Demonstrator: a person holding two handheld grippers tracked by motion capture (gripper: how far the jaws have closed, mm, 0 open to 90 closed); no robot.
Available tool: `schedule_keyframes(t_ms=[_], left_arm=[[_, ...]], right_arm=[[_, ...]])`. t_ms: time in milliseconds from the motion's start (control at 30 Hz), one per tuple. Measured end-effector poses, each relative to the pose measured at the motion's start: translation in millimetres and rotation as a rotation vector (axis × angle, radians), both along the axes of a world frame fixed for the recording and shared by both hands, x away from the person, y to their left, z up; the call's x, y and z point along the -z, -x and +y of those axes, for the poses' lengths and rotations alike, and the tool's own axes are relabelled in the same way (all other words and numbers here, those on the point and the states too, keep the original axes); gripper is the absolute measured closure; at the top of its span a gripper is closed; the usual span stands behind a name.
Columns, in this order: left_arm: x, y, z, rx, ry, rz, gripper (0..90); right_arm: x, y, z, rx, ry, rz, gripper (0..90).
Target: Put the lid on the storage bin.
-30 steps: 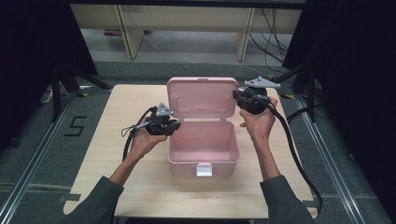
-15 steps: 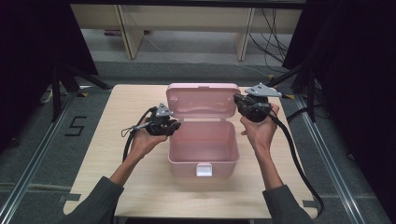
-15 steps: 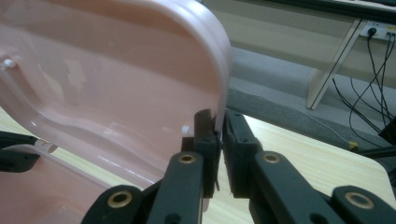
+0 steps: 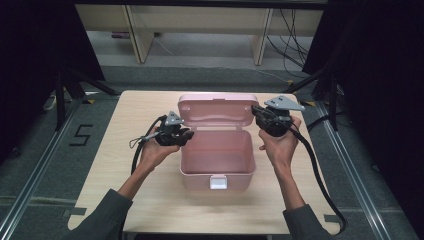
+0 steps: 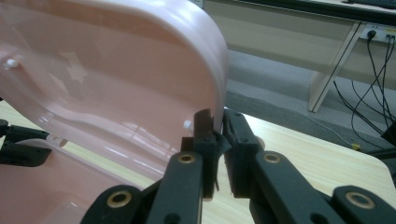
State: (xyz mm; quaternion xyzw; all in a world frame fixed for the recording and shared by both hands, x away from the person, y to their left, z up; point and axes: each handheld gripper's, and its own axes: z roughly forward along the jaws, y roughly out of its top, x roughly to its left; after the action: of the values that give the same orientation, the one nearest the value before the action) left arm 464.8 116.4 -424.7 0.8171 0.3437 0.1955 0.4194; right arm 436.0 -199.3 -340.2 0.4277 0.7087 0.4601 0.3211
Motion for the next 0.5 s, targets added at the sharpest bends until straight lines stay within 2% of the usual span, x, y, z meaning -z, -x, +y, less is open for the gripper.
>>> schedule_keyframes(t_ms=[100, 167, 200, 233, 267, 300, 333, 367, 400, 467, 500], left_arm=[[-0.8, 4.5, 1.8, 0.001, 0.003, -0.01, 66.1], [-3.4, 8.6, 5.6, -0.002, 0.014, -0.006, 60.8], [-4.8, 9.6, 7.3, -0.003, 0.023, -0.007, 58.0], [-6.9, 11.8, 8.9, -0.006, 0.044, -0.001, 56.5], [-9.7, 13.0, 12.0, 0.002, 0.039, -0.001, 54.5], [-11.9, 16.2, 13.5, 0.002, 0.056, 0.002, 52.4], [-13.2, 18.1, 14.8, 0.004, 0.054, 0.004, 50.2], [-13.2, 18.1, 14.8, 0.004, 0.054, 0.004, 48.9], [-17.4, 24.1, 19.1, 0.019, 0.05, 0.015, 47.0], [-19.1, 27.3, 20.0, 0.013, 0.06, 0.01, 45.6], [-21.2, 29.8, 22.0, 0.02, 0.05, 0.011, 44.2]], right_arm=[[1.1, 3.9, -0.5, 0.013, 0.006, -0.01, 85.0], [2.4, 5.7, -0.1, 0.006, -0.018, -0.001, 84.9], [2.0, 6.5, -1.4, 0.003, 0.011, -0.014, 84.9], [2.2, 6.9, -1.1, -0.001, 0.012, -0.016, 84.8], [2.0, 8.3, -0.5, 0.003, 0.011, -0.011, 84.8], [2.2, 9.7, 0.8, 0.005, -0.004, 0.002, 84.8], [2.7, 11.3, 1.8, 0.019, 0.003, -0.004, 84.8], [2.9, 10.3, 0.1, 0.009, 0.024, -0.028, 84.8], [2.9, 12.0, 0.8, 0.006, 0.018, -0.008, 84.8], [3.5, 13.4, 1.3, 0.012, 0.011, -0.01, 84.8], [5.4, 14.8, 0.4, 0.002, 0.004, -0.017, 84.8]])
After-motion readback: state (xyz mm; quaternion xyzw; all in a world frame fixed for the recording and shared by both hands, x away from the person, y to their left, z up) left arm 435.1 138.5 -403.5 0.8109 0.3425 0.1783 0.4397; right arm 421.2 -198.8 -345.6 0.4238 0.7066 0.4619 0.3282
